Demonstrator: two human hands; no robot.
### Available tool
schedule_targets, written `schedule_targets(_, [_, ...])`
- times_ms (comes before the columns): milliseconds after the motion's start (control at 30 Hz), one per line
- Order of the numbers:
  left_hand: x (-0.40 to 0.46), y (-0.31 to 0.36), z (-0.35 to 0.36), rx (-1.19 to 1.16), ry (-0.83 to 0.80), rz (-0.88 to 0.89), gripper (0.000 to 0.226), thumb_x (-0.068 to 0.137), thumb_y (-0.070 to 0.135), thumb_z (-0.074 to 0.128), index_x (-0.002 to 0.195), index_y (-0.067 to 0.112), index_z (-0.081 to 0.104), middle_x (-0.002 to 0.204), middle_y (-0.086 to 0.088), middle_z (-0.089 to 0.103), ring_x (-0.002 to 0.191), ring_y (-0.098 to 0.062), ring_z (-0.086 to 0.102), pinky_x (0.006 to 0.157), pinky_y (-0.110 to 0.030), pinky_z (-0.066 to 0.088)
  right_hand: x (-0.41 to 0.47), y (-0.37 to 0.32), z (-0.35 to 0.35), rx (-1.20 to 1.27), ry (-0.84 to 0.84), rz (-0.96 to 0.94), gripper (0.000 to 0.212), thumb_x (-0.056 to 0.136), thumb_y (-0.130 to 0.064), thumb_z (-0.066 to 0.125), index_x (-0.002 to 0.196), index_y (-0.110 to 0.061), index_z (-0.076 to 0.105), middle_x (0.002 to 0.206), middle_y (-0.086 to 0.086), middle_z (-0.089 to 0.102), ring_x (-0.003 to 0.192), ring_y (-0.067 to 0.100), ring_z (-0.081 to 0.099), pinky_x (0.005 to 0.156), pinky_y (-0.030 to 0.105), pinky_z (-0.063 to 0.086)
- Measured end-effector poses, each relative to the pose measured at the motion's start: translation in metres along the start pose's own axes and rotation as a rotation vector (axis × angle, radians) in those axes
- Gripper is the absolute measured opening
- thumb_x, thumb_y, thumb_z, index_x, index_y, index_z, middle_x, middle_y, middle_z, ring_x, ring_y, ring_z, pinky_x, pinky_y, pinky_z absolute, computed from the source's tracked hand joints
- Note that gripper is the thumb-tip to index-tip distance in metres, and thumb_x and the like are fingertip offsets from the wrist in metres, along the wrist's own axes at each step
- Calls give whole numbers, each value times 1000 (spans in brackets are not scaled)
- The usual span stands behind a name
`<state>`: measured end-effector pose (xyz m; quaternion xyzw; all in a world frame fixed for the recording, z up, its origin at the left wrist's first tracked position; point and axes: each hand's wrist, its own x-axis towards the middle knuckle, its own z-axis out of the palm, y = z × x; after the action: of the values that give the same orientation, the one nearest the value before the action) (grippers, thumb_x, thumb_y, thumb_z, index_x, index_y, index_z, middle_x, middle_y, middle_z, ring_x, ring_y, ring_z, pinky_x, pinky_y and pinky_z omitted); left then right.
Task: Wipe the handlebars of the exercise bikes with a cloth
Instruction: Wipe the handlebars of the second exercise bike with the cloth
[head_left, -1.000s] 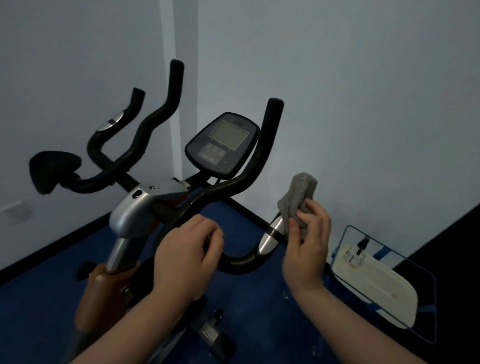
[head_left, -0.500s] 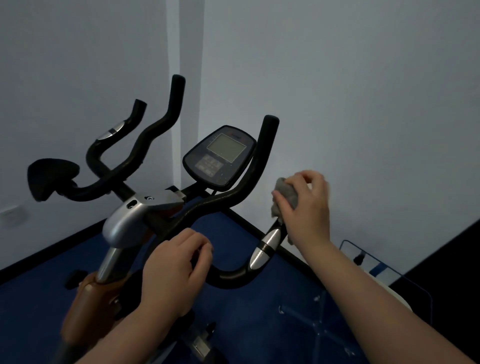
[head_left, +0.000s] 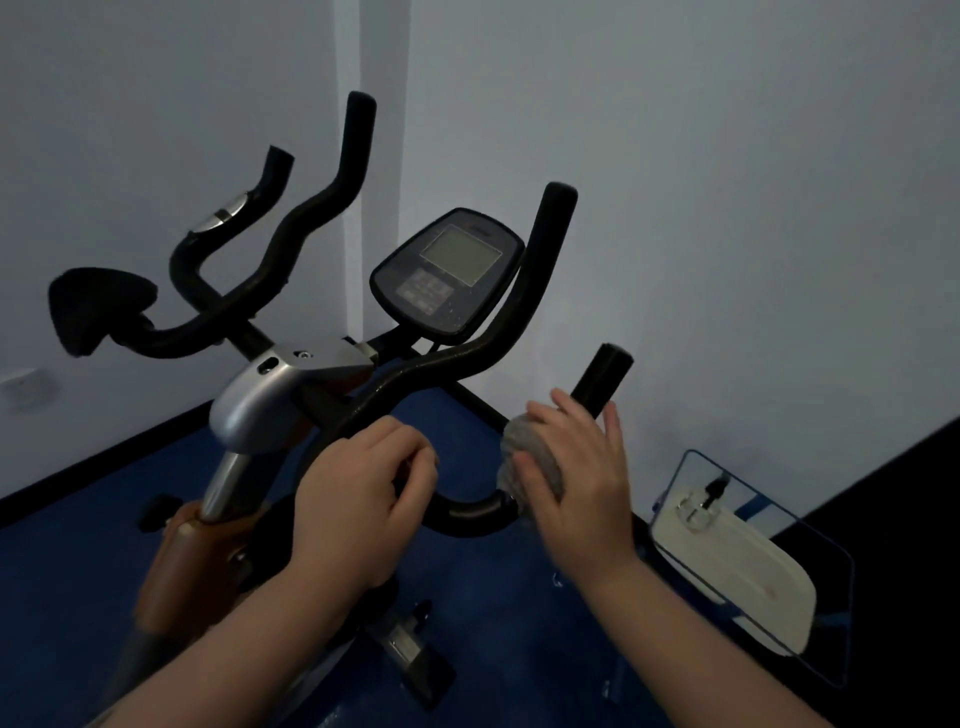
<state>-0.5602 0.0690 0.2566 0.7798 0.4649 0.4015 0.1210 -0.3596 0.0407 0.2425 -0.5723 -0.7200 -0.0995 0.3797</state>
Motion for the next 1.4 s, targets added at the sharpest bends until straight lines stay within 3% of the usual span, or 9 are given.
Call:
schedule_targets(200, [-2,-1,0,-14,13,14,27,89,33,43,75,23,64,75,12,59,61,-6,51,55,-25,40,-1,1,2,-221,-145,-399,30,93,-35,52,96,-13,72,92,3,70,101,23,64,116,44,16])
schedule_targets(400, [-1,-2,1,-14,34,10,25,89,31,44,74,23,63,76,13,59,63,-5,50,58,-19,37,12,6,-1,-207,23,-79,24,89,-26,55,92,-8,70,97,5,71,116,22,57,118,47,10])
schedule_targets(533, [-1,-1,-1,-20,26,16,25,89,30,45,75,21,64,76,11,59,63,-6,51,57,-25,40,10,8,1,-213,-157,-439,34,91,-36,55,76,-10,71,79,3,71,98,22,67,116,47,18])
schedule_targets(667, [-2,0,-1,-64,64,36,24,89,24,47,75,16,65,76,7,60,66,-8,54,59,-31,43,25,9,-14,-298,-140,-250,37,95,-32,47,77,-9,69,77,3,69,97,24,67,116,50,12])
schedule_targets(767, [-5,-1,-2,-94,185,60,22,90,18,48,75,14,64,77,4,61,71,-11,56,65,-34,43,2,-31,10,-350,-246,-197,28,92,-32,49,81,-15,68,68,1,63,81,22,64,113,51,25])
schedule_targets(867, [-17,-16,-11,78,375,-4,21,91,20,47,79,17,65,83,5,64,79,-11,56,75,-30,36,23,-64,37,-345,-482,-69,31,97,-33,40,85,-13,61,69,4,63,63,23,58,76,36,49])
schedule_targets(967, [-28,-34,-20,206,317,-261,21,91,28,40,95,23,60,96,7,60,89,-12,54,81,-26,27,59,-73,66,-175,-620,37,33,102,-32,28,106,-10,53,98,11,63,82,28,59,61,31,33])
schedule_targets(1100, [-33,-41,-13,150,313,-357,20,91,32,38,94,25,56,95,11,55,83,-7,50,76,-23,28,28,-67,49,-100,-613,-34,26,99,-43,27,109,-22,38,81,-8,52,62,15,47,45,25,18])
schedule_targets(1400, [-35,-42,-11,79,383,-422,17,93,33,33,88,34,50,88,18,48,76,0,46,70,-21,28,65,-62,56,206,-915,50,28,99,-41,35,117,-19,37,92,3,58,83,21,58,65,35,41])
